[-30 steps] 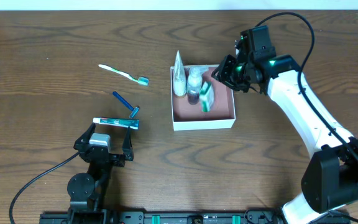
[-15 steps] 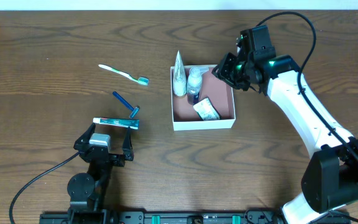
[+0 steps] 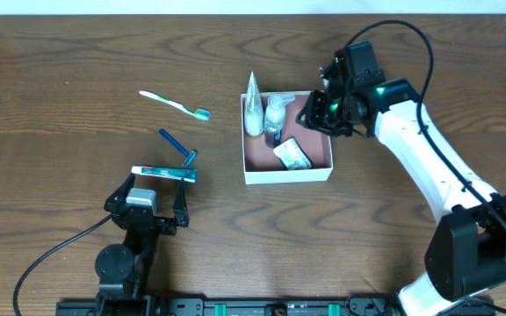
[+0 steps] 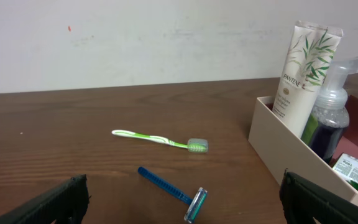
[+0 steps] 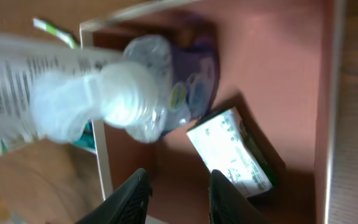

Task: Pack container
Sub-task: 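Carry the soap box into the white box and release it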

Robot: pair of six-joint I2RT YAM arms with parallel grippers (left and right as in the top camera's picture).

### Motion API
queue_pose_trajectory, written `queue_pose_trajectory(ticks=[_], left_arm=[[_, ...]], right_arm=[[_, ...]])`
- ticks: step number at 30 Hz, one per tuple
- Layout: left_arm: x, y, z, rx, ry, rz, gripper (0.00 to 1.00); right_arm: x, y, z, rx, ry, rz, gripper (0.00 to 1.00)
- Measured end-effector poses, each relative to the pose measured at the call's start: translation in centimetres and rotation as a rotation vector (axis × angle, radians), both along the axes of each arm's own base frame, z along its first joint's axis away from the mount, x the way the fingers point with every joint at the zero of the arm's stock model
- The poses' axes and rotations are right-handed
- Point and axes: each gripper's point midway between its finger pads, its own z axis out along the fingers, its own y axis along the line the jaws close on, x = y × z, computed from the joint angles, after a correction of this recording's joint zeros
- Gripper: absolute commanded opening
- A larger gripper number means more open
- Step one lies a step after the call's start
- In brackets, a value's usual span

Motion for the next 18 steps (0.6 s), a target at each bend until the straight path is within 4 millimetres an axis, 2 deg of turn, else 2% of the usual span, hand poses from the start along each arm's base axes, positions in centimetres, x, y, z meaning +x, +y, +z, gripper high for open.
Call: queue_pose_trajectory(ticks=[9, 13, 18], left_arm=[[0.0, 0.0, 0.0, 0.000, 0.000, 0.000, 0.98], [0.0, 0.0, 0.0, 0.000, 0.000, 0.000, 0.98], [0.0, 0.0, 0.0, 0.000, 0.000, 0.000, 0.98]], right_arm=[[-2.9, 3.0, -0.7, -0.093, -0.056, 0.239, 0.33], [-4.1, 3.6, -1.4, -0.186, -0.072, 0.302, 0.34], [-4.6, 4.0, -1.7, -0.262, -0.104, 0.338, 0.33]])
